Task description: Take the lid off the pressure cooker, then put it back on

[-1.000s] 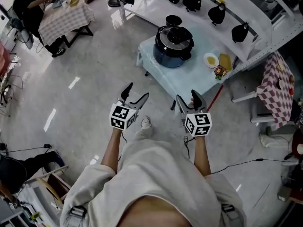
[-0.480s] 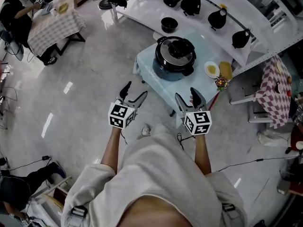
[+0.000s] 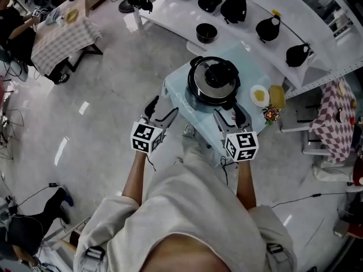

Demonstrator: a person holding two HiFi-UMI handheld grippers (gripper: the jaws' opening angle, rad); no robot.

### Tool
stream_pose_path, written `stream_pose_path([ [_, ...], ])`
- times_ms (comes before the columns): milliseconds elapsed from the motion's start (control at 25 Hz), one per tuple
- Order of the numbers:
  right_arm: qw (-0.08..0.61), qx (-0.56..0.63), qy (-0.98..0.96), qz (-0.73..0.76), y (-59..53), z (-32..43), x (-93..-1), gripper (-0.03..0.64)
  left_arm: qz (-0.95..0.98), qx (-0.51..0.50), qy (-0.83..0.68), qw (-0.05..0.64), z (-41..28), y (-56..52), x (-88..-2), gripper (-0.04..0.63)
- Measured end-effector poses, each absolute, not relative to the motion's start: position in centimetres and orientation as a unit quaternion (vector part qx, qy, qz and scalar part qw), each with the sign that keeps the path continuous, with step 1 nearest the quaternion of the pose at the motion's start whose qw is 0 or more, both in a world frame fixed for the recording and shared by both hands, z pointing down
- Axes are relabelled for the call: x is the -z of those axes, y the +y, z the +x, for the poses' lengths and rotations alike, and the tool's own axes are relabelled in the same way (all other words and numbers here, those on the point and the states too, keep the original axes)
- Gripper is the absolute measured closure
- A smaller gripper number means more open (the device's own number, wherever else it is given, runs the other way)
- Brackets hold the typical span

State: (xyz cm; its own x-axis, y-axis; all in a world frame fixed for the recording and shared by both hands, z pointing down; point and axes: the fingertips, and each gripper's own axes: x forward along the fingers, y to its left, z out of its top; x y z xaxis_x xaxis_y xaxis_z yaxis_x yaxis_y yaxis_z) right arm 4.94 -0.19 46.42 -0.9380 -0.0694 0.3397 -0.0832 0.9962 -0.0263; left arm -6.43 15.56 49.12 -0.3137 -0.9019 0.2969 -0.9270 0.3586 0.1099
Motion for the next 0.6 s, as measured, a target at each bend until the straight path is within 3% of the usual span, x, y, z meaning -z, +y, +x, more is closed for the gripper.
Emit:
stream_pose_path([
  [600, 0.175, -0.054, -0.983, 0.019, -11.2, -7.1, -47.0, 0.324, 0.567, -0.053, -0.807, 0.153, -18.1, 1.6, -48.2, 0.262],
])
